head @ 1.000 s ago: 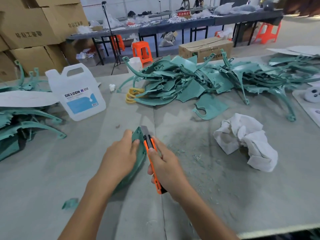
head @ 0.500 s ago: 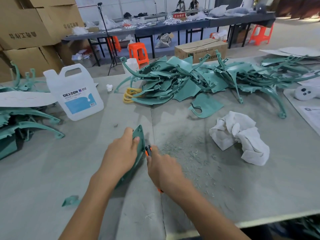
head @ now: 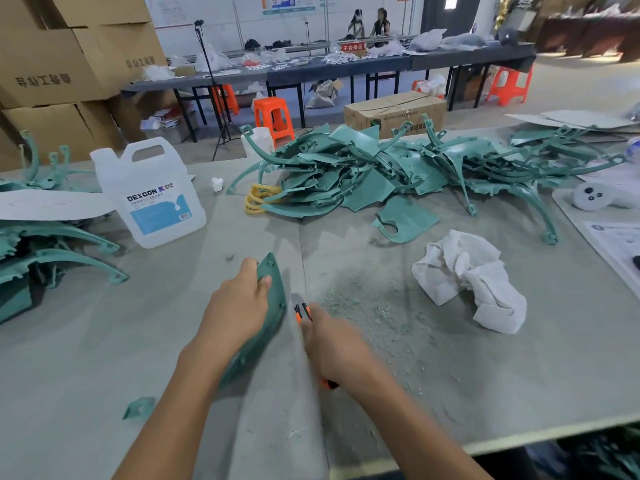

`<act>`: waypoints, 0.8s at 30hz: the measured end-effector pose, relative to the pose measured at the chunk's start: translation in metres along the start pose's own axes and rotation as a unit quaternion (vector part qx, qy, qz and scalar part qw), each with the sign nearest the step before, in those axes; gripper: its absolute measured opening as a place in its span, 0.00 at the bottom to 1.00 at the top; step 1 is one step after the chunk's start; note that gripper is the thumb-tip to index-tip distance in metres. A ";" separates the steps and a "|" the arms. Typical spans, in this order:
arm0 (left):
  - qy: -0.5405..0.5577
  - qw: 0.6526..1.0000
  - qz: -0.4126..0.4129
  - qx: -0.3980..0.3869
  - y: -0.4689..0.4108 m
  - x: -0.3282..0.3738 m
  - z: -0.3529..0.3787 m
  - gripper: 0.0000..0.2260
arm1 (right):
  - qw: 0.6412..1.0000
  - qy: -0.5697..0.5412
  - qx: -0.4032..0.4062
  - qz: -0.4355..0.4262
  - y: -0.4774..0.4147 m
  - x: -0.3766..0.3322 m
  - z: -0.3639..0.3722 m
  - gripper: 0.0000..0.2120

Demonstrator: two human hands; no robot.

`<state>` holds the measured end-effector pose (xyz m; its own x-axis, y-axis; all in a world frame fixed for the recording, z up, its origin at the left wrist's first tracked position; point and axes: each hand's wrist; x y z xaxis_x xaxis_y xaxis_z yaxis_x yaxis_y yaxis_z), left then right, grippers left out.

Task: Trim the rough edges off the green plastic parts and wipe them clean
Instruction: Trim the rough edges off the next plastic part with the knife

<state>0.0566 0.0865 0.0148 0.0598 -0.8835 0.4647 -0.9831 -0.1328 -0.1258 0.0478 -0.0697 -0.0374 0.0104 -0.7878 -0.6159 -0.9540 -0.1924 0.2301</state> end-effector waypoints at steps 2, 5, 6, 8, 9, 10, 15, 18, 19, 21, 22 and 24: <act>-0.001 1.000 0.000 0.004 0.002 0.001 0.001 0.11 | 1.000 -0.007 0.018 -0.005 -0.005 -0.004 -0.002 0.15; 0.004 1.000 -0.006 0.007 0.004 0.002 0.001 0.11 | 1.000 0.005 -0.002 0.006 -0.004 -0.009 0.008 0.15; 0.006 1.000 -0.006 0.006 0.005 0.003 0.001 0.11 | 1.000 0.008 -0.005 0.010 -0.003 -0.009 0.012 0.15; 0.005 1.000 -0.008 0.003 0.003 0.005 -0.001 0.10 | 1.000 0.013 0.002 0.010 -0.003 -0.007 0.017 0.16; 0.004 1.000 -0.011 0.000 0.003 0.005 -0.002 0.10 | 1.000 0.017 0.005 0.009 -0.003 -0.008 0.018 0.16; 0.005 1.000 -0.014 -0.004 0.003 0.006 -0.003 0.10 | 1.000 0.018 0.007 0.008 -0.002 -0.009 0.020 0.16; 0.006 1.000 -0.014 -0.022 0.009 0.010 -0.006 0.06 | 0.999 -0.031 0.012 -0.009 0.005 -0.012 0.019 0.13; 0.000 0.999 -0.022 -0.040 0.008 0.010 -0.007 0.06 | 0.996 -0.069 0.038 -0.030 0.015 -0.018 0.010 0.15; 0.001 0.998 -0.027 -0.051 0.007 0.010 -0.008 0.06 | 0.994 -0.087 0.043 -0.040 0.018 -0.022 0.004 0.16; 0.016 0.995 -0.044 -0.084 0.006 0.010 -0.012 0.06 | 0.989 -0.127 0.047 -0.062 0.026 -0.031 -0.010 0.15; 0.028 0.993 -0.052 -0.102 0.004 0.010 -0.014 0.06 | 0.986 -0.140 0.049 -0.072 0.029 -0.036 -0.016 0.13; 0.059 0.987 -0.058 -0.139 0.002 0.009 -0.019 0.04 | 0.982 -0.154 0.060 -0.093 0.037 -0.046 -0.027 0.10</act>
<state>0.0514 0.0873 0.0352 0.1696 -0.8086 0.5634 -0.9815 -0.0868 0.1708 0.0199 -0.0560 0.0196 0.1146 -0.5274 -0.8419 -0.9729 -0.2311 0.0123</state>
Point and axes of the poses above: each hand's wrist, its own y-axis away from the middle knuckle, its own z-axis out of the palm, x = y × z, and after that the axes turned 2 degrees about z, right-handed
